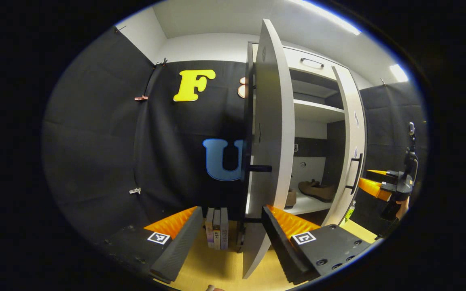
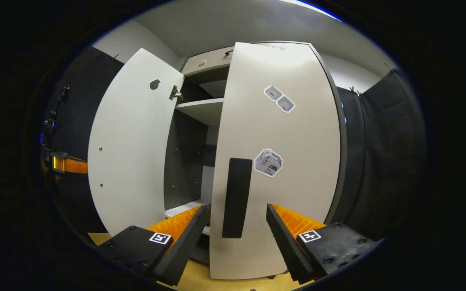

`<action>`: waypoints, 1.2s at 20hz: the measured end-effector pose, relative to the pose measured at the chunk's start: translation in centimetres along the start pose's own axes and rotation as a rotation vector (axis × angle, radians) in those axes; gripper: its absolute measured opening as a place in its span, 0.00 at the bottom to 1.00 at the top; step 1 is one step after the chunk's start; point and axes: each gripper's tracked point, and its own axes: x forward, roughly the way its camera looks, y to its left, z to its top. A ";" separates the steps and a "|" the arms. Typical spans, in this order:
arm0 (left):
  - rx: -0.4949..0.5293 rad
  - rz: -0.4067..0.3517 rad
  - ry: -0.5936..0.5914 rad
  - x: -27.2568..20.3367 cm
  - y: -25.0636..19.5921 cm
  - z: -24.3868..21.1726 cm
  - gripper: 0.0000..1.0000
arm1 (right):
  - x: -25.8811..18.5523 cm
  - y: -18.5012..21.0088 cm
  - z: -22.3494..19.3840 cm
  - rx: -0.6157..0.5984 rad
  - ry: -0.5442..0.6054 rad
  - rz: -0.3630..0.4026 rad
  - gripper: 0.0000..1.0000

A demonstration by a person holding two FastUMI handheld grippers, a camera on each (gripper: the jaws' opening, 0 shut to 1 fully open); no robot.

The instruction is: Grab one shoe with the right hand and put it into the shoe cabinet, grab the other shoe with the left hand and put it into the shoe cabinet; then close the right door with the right hand and the left door with the left hand.

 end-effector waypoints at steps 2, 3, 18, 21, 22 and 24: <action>-0.008 -0.013 0.002 0.3 -0.5 -0.2 0.97 | -1.0 0.3 0.1 -0.004 0.003 -0.010 0.98; -0.018 -0.022 0.000 0.3 -0.8 -0.2 0.93 | -1.5 0.4 0.3 0.006 0.005 -0.009 0.98; -0.078 -0.292 -0.033 6.4 -18.0 -0.1 0.95 | -6.5 -5.8 2.2 0.024 -0.009 -0.119 0.98; 0.009 -0.272 -0.050 6.4 -20.0 0.6 0.95 | -7.5 -7.0 2.2 0.023 -0.008 -0.130 0.98; 0.016 -0.285 -0.061 5.8 -20.9 1.0 0.95 | -7.7 -7.2 2.1 0.029 -0.007 -0.129 0.98; -0.001 -0.324 -0.069 4.5 -22.5 1.5 0.95 | -7.8 -7.4 1.9 0.033 -0.002 -0.127 0.98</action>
